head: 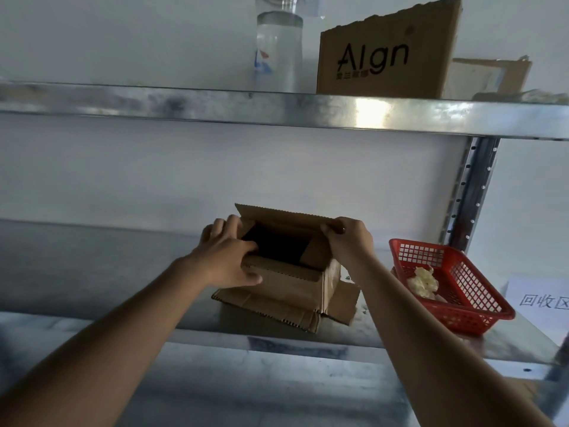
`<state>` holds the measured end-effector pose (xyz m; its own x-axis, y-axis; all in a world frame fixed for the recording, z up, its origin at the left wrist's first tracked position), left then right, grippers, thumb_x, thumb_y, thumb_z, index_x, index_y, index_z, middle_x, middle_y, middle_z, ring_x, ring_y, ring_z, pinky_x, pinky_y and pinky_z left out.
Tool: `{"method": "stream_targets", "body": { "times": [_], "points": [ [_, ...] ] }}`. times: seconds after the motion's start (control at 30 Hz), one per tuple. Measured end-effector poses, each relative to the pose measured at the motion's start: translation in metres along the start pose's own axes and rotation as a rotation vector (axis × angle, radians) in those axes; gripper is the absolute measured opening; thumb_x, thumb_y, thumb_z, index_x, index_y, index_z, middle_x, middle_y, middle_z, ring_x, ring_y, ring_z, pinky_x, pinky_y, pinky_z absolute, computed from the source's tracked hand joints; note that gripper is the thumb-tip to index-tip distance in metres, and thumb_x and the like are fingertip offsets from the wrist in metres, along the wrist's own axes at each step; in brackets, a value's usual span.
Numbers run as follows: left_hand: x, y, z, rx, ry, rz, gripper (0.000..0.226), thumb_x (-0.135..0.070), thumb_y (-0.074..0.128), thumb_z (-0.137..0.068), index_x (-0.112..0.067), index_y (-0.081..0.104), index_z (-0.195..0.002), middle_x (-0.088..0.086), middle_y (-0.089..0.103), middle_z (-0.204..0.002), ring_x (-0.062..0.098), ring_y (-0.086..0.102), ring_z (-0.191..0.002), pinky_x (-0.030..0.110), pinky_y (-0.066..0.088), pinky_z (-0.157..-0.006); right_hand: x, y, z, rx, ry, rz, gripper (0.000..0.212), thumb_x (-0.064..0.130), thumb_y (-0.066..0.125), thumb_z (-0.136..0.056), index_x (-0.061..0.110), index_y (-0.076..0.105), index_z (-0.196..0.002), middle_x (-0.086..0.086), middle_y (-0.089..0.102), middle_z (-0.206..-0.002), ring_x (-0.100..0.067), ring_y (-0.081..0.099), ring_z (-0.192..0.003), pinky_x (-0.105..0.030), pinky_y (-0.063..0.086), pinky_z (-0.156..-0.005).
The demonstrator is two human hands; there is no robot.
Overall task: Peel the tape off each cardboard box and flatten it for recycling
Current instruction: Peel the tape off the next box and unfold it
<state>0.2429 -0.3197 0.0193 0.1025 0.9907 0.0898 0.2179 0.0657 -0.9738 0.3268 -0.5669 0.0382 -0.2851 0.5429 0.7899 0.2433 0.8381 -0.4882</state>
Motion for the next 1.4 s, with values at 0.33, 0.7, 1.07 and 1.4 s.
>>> {"method": "stream_targets", "body": {
  "times": [0.33, 0.7, 1.07, 1.4],
  "points": [
    [0.04, -0.019, 0.012, -0.268, -0.179, 0.099, 0.086, -0.073, 0.065, -0.084, -0.029, 0.036, -0.152, 0.003, 0.061, -0.124, 0.028, 0.064, -0.108, 0.04, 0.055, -0.081, -0.001, -0.009, 0.008, -0.138, 0.087, -0.104, 0.027, 0.038, 0.065, -0.097, 0.016, 0.069, -0.113, 0.006, 0.062, -0.086, -0.024, 0.063, -0.092, -0.034, 0.052, -0.075],
    [0.057, -0.03, 0.018, -0.513, -0.24, 0.519, 0.093, -0.061, 0.096, -0.052, -0.018, 0.067, -0.129, 0.005, 0.073, -0.123, 0.027, 0.066, -0.114, 0.037, 0.056, -0.091, 0.007, -0.009, 0.02, -0.109, 0.133, -0.084, 0.052, 0.041, 0.074, -0.082, 0.017, 0.039, -0.112, -0.002, 0.057, -0.097, -0.025, 0.06, -0.091, -0.05, 0.059, -0.08],
    [0.095, -0.016, 0.004, -0.623, -0.395, 0.891, 0.042, -0.029, 0.1, -0.06, -0.03, 0.075, -0.094, -0.006, 0.072, -0.106, 0.019, 0.065, -0.107, 0.031, 0.05, -0.089, -0.005, -0.028, 0.021, -0.161, 0.064, -0.334, 0.053, 0.069, 0.036, -0.091, 0.025, 0.053, -0.116, 0.003, 0.062, -0.102, -0.016, 0.062, -0.089, -0.034, 0.049, -0.068],
    [0.122, 0.009, -0.002, -0.675, -0.61, 1.086, 0.048, -0.007, 0.095, -0.067, -0.028, 0.063, -0.096, 0.001, 0.069, -0.106, 0.024, 0.068, -0.099, 0.025, 0.05, -0.066, -0.019, -0.008, 0.022, -0.12, -0.204, -0.167, 0.068, 0.019, 0.076, -0.088, 0.046, 0.031, -0.132, 0.015, 0.064, -0.092, -0.008, 0.067, -0.076, -0.026, 0.057, -0.056]
  ]
}}
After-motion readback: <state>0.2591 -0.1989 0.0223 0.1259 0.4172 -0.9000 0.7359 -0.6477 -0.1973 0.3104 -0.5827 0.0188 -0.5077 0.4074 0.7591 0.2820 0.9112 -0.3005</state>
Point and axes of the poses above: each hand's wrist, its own z-axis away from the middle knuckle, its own y-axis out of the palm, x = y × z, the point moved 10 cm from there along -z, towards the middle knuckle
